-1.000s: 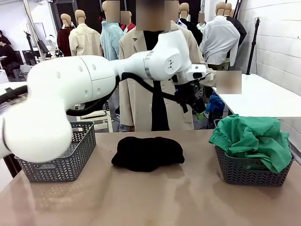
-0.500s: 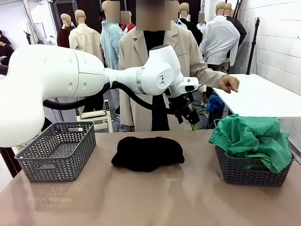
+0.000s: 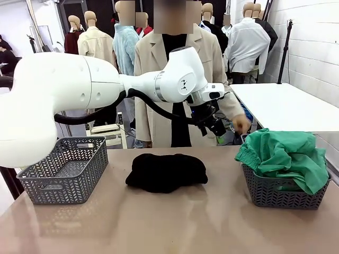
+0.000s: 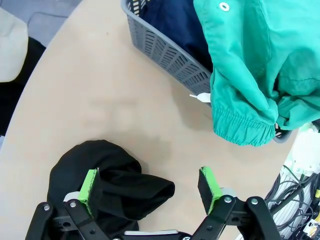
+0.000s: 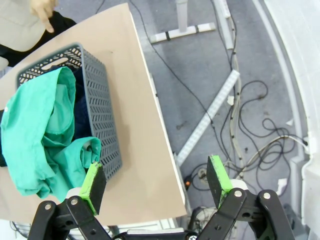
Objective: Sort the tops and bottoms.
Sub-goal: Lift clothes from the center of the table with your right hand.
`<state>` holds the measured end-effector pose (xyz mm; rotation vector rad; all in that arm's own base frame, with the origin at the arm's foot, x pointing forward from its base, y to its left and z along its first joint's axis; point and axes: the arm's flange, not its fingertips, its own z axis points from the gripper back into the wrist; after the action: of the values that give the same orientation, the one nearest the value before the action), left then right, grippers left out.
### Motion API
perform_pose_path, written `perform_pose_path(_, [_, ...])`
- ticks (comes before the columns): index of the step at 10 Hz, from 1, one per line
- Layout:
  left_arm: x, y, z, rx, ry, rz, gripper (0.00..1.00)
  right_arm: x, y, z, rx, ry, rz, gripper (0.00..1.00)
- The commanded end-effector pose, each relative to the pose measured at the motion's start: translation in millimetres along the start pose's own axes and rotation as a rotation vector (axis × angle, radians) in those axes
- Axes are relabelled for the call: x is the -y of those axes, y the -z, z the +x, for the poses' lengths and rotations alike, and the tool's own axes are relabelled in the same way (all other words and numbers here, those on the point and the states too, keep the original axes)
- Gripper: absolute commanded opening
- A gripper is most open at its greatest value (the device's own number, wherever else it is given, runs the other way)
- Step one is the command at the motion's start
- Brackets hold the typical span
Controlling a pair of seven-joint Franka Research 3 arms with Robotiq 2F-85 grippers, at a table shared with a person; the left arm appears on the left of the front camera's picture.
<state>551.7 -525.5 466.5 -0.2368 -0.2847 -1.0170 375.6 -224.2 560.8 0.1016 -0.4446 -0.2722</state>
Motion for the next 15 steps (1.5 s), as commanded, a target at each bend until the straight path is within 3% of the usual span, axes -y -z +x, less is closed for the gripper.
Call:
perform_pose_path(1, [-1.3, -2.2, 10.0, -0.013, -0.010, 0.010, 1.00, 0.0, -1.0, -1.1, -0.008, -0.007, -0.017, 1.00])
perform_pose_path(3, [0.0, 0.8, 0.4, 0.000, 0.000, 0.000, 1.00, 0.0, -1.0, -1.1, -0.008, -0.007, -0.017, 1.00])
perform_pose_path(5, [-41.6, -70.8, -102.0, 0.127, -0.199, 0.242, 1.00, 0.0, -1.0, -1.1, -0.008, -0.007, -0.017, 1.00])
perform_pose_path(6, [-54.1, -93.2, -157.2, 0.143, -0.315, 0.345, 1.00, 0.0, -1.0, -1.1, -0.008, -0.007, -0.017, 1.00])
perform_pose_path(8, [-73.8, -111.9, -250.6, 0.178, -0.459, 0.408, 1.00, 0.0, -1.0, -1.1, -0.008, -0.007, -0.017, 1.00])
perform_pose_path(10, [-92.4, -126.9, -356.2, 0.352, -0.698, 0.442, 1.00, 0.0, -1.0, -1.1, -0.008, -0.007, -0.017, 1.00])
perform_pose_path(11, [-90.9, -137.1, -385.9, 0.452, -0.755, 0.480, 1.00, 0.0, -1.0, -1.1, -0.008, -0.007, -0.017, 1.00])
perform_pose_path(12, [-130.5, -144.2, -269.4, 0.256, -0.599, 0.409, 1.00, 0.0, -1.0, -1.1, -0.008, -0.007, -0.017, 1.00])
perform_pose_path(15, [-130.5, -144.2, -269.4, 0.256, -0.599, 0.409, 1.00, 0.0, -1.0, -1.1, -0.008, -0.007, -0.017, 1.00])
